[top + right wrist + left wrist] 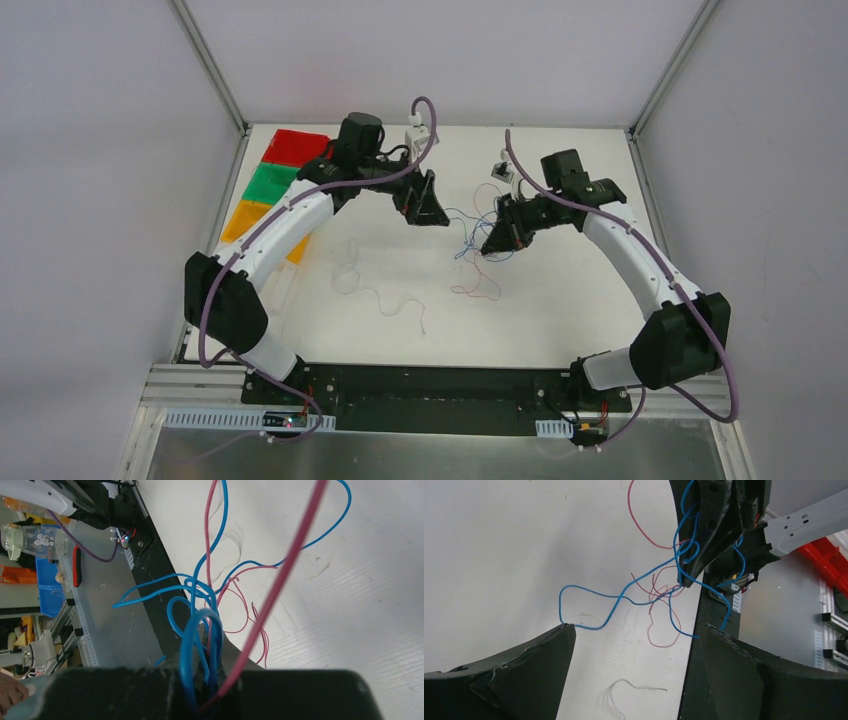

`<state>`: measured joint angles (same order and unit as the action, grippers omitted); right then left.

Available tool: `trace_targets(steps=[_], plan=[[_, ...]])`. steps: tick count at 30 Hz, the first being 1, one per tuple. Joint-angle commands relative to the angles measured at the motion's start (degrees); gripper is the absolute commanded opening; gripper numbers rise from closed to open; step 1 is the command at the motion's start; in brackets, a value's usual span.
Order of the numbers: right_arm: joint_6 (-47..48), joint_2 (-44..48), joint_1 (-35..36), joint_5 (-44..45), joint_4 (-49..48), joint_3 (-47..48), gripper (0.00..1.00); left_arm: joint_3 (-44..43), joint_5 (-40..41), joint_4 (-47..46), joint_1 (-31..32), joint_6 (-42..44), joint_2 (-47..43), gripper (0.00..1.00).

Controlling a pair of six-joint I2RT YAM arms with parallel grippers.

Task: Untangle the cables

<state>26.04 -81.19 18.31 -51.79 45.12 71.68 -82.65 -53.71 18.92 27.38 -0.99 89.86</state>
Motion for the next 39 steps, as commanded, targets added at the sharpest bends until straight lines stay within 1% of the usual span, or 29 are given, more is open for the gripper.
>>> trace_targets(steps=[1, 5, 6, 7, 8, 9, 10, 11, 12, 15, 19, 21, 23, 24, 25, 26, 27, 30, 33, 34, 36, 37, 39], plan=[[2.35, 4.04, 1.99, -3.32, 2.43, 1.7, 0.0, -1.23, 4.28, -4.06, 4.2, 6.91, 1.09, 0.97], [2.09, 4.87, 2.64, -3.17, 2.29, 1.93, 0.01, -0.76, 5.79, -3.93, 7.02, 9.63, 2.64, 0.93], [2.23, 5.13, 2.66, -2.84, 2.55, 1.96, 0.02, -0.76, 5.75, -3.63, 7.29, 9.71, 2.79, 0.9], [2.67, 5.37, 2.68, -2.6, 3.0, 1.91, 0.02, -0.76, 5.59, -3.24, 7.33, 9.66, 2.71, 0.86], [3.18, 5.62, 2.69, -2.21, 3.44, 1.81, 0.03, -0.68, 5.52, -2.84, 7.34, 9.57, 2.5, 0.76], [3.36, 5.87, 2.66, -1.89, 3.6, 1.61, 0.03, -0.83, 5.65, -2.24, 7.34, 9.53, 2.2, 0.61], [3.46, 6.24, 2.51, -1.5, 3.6, 1.14, 0.03, -1.14, 5.58, -1.35, 7.34, 9.51, 1.85, 0.38], [3.34, 6.51, 2.46, -0.85, 3.53, 0.57, 0.03, -1.75, 6.16, -0.43, 7.36, 9.19, 1.49, 0.11], [3.16, 6.75, 2.2, -0.02, 3.44, 0.06, 0.03, -2.22, 7.42, 0.07, 7.22, 8.16, 0.62, 0.0], [1.64, 6.7, -1.26, 3.21, 1.59, -2.15, 0.04, -3.44, 9.89, 0.17, 5.61, 3.44, -3.36, 0.0], [2.61, 4.81, -8.08, 5.98, -0.12, -4.6, 0.05, -5.27, 9.84, 0.16, 0.75, -2.0, -7.2, 0.0], [4.36, 3.71, -10.23, 6.03, 0.45, -5.22, 0.04, -4.77, 9.83, 0.27, -2.27, -2.92, -8.09, 0.0], [4.88, 2.87, -11.19, 3.59, 1.73, -4.39, 0.04, -3.93, 9.46, 1.77, -3.38, -1.4, -7.94, 0.0], [4.79, 2.69, -11.24, 1.49, 2.56, -3.57, 0.04, -3.55, 9.1, 2.35, -3.46, -0.82, -7.69, 0.05], [4.22, 2.6, -11.25, -0.63, 2.83, -2.77, 0.04, -3.1, 8.38, 2.34, -3.31, -1.2, -7.31, 0.24], [2.73, 2.8, -11.13, -2.21, 2.29, -2.27, 0.04, -2.93, 7.62, 2.0, -2.99, -2.15, -6.79, 0.5], [1.5, 3.11, -11.02, -3.25, 1.51, -1.85, 0.04, -2.64, 6.96, 1.3, -2.5, -3.88, -6.32, 0.56], [-1.25, 4.06, -10.75, -4.65, -0.67, -0.99, 0.05, -1.12, 5.38, -2.44, -0.1, -5.55, -5.49, 0.56], [-2.54, 4.29, -10.23, -5.09, -0.47, -0.19, 0.05, -1.02, 3.21, -3.65, 3.42, -5.98, -4.29, 0.56], [-2.82, 4.28, -9.89, -4.86, -0.33, -0.04, 0.05, -1.02, 2.69, -3.96, 4.53, -6.15, -3.88, 0.58], [-3.13, 4.38, -9.02, -4.21, -0.24, -0.16, 0.05, -1.19, 2.55, -4.57, 6.98, -6.32, -3.23, 0.67], [-3.3, 4.39, -8.57, -3.79, -0.37, -0.28, 0.05, -1.24, 2.61, -4.96, 8.15, -6.3, -2.94, 0.74], [-4.2, 4.43, -7.84, -3.18, -1.26, -0.71, 0.05, -1.4, 3.11, -5.58, 10.34, -5.92, -2.3, 0.8]])
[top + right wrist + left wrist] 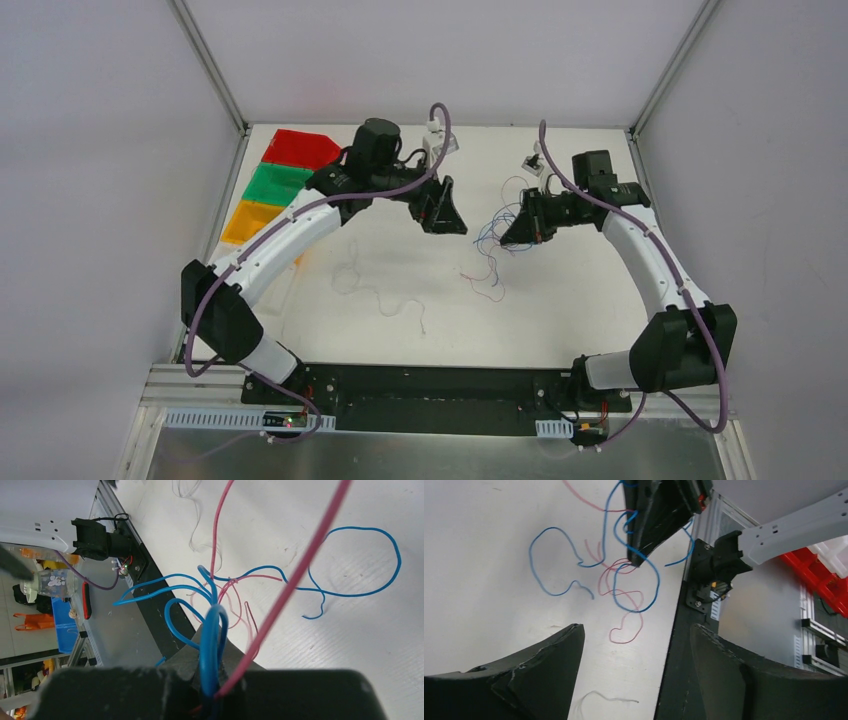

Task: Untangle the cables

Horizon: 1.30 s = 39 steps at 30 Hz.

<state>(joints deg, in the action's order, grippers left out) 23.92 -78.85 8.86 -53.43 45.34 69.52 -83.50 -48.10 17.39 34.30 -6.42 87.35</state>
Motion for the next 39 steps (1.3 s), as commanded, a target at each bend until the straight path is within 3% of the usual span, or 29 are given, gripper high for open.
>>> trace_targets(steps=[1, 6, 8, 10, 13, 14, 21, 39], plan=[[-2.76, 2.02, 1.98, -1.43, -2.01, 1.32, 0.05, -0.71, -1.66, -4.18, 4.45, -0.07, 0.64, 0.82], [-5.86, 1.67, 2.99, -1.85, -4.63, 1.47, 0.06, -2.09, 3.51, -4.34, 8.43, 1.28, 4.69, 0.82], [-6.27, 1.57, 3.21, -2.01, -5.0, 1.56, 0.07, -2.92, 6.36, -3.49, 8.75, 1.31, 6.96, 0.74], [-6.26, 1.47, 3.4, -1.72, -4.85, 1.69, 0.09, -5.31, 7.12, -0.14, 8.66, 2.72, 8.65, 0.51], [-5.93, 1.2, 3.13, 0.59, -4.77, 1.24, 0.13, -7.3, 6.39, 1.14, 8.29, 3.07, 7.01, 0.03], [-5.66, 0.97, 3.05, 1.89, -4.87, 0.79, 0.14, -7.49, 6.0, 1.16, 8.03, 2.69, 6.03, 0.0], [-2.83, -1.29, 0.55, 11.96, -6.4, -2.27, 0.15, -12.56, -5.38, 0.9, 1.02, -6.44, 1.17, 0.0], [13.13, -7.93, -6.29, 23.02, -2.63, -8.87, 0.15, -34.09, -5.88, 1.82, -22.52, -13.61, -1.36, 0.0]])
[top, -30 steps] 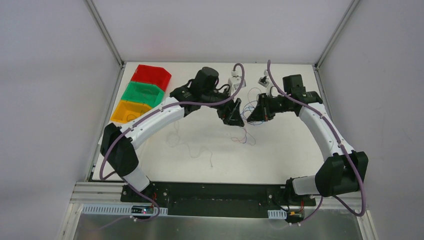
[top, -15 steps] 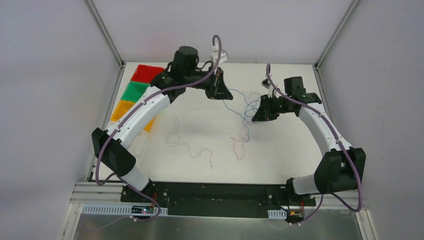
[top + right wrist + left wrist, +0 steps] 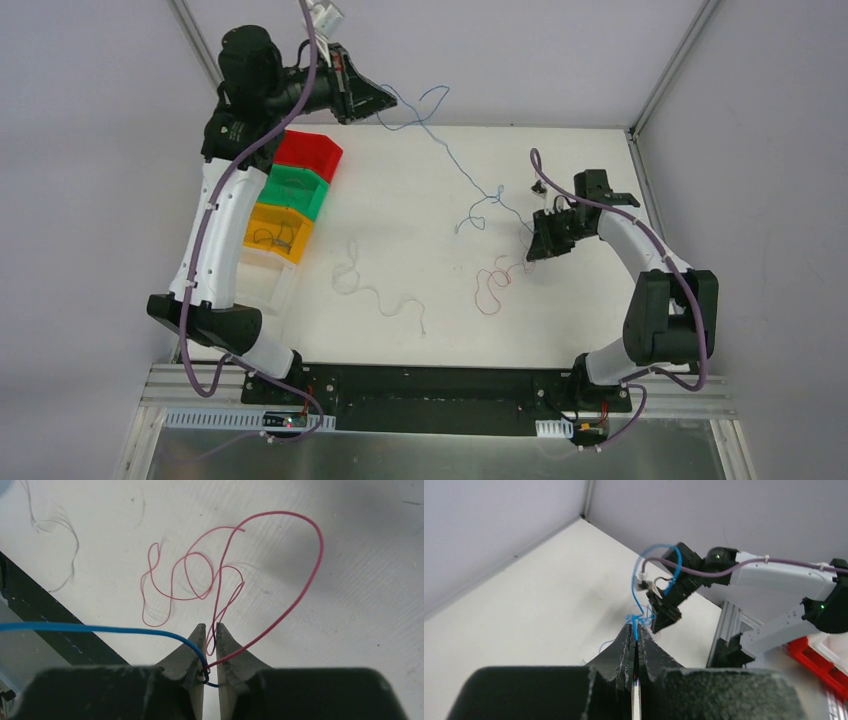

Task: Untangle the cables

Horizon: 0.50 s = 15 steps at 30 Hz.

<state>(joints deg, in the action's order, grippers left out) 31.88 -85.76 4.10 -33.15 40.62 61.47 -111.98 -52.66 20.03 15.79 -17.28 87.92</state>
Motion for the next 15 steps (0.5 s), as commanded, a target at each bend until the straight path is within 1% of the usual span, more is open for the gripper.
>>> trace_targets(steps=[1, 3, 7, 10, 15], plan=[[5.87, -1.39, -1.8, 3.41, 2.28, -1.16, 0.14, -6.93, -1.25, -0.84, -5.52, -3.31, -1.76, 0.0], [7.17, -2.17, -2.46, 4.46, 2.71, -1.6, 0.12, -9.55, -0.86, -0.87, -8.23, -4.29, -1.53, 0.0], [8.83, -3.78, -3.41, 6.97, 2.95, -2.73, 0.01, -12.83, 0.59, -1.04, -13.79, -5.62, -1.8, 0.0], [9.16, -4.64, -3.91, 8.13, 2.88, -3.15, 0.0, -12.32, 2.85, -0.75, -18.47, -6.75, -2.62, 0.0], [9.17, -5.56, -3.87, 11.02, 2.92, -3.53, 0.0, -8.76, 6.12, -0.28, -25.97, -8.61, -4.64, 0.0]])
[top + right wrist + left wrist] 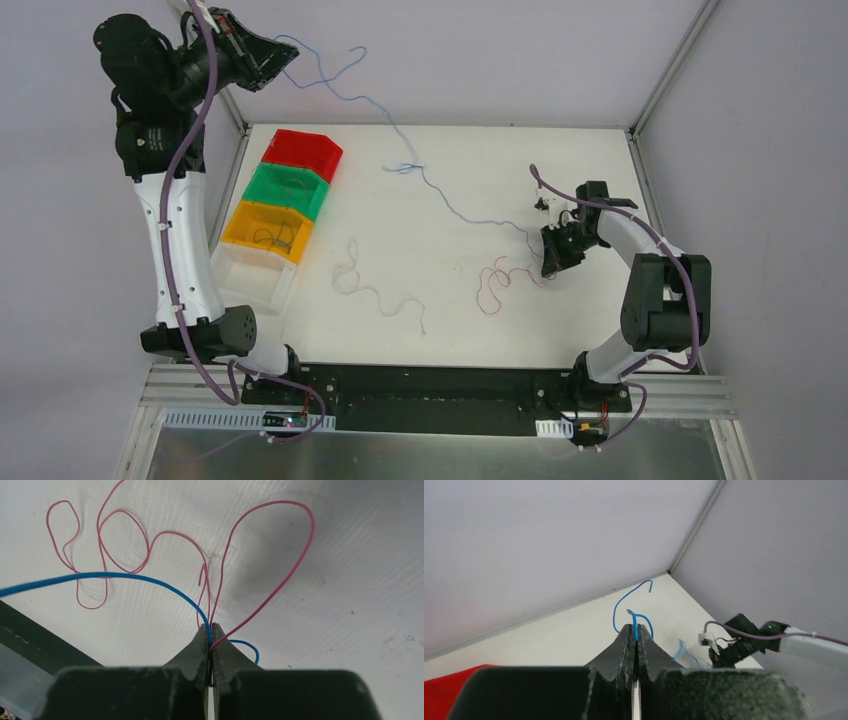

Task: Untangle the cables

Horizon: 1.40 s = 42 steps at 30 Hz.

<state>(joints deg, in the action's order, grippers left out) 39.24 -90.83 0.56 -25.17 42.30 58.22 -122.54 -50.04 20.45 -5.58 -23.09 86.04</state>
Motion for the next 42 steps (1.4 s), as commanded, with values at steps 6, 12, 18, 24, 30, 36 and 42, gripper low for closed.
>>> trace_targets(steps=[6, 12, 18, 24, 30, 36, 42], plan=[[2.26, -1.92, -2.7, 6.27, 1.68, -0.9, 0.0, 2.59, 7.25, 2.07, -12.37, -2.47, -3.42, 0.0], [3.13, -2.11, -3.72, 4.47, 2.96, -0.33, 0.0, 5.44, 6.52, 7.64, -17.2, 4.97, -5.42, 0.0], [2.57, -0.81, -3.72, 1.65, 4.82, 0.67, 0.0, 11.82, 7.23, 17.07, -22.12, 11.01, -10.18, 0.0], [1.53, 1.26, -3.72, -1.55, 6.93, 2.49, 0.0, 13.85, 4.21, 28.61, -25.92, 17.2, -10.87, 0.0], [0.28, 1.83, -3.64, -4.09, 8.28, 3.74, 0.0, 24.09, 8.26, 30.36, -26.28, 26.06, -14.18, 0.0], [-0.96, 2.25, -3.63, -5.8, 7.96, 3.0, 0.0, 34.14, 11.09, 29.05, -27.31, 33.13, -14.32, 0.0], [-2.5, 3.78, -3.63, -6.63, 6.83, 1.05, 0.0, 41.41, 13.42, 26.97, -27.35, 36.75, -12.88, 0.0]])
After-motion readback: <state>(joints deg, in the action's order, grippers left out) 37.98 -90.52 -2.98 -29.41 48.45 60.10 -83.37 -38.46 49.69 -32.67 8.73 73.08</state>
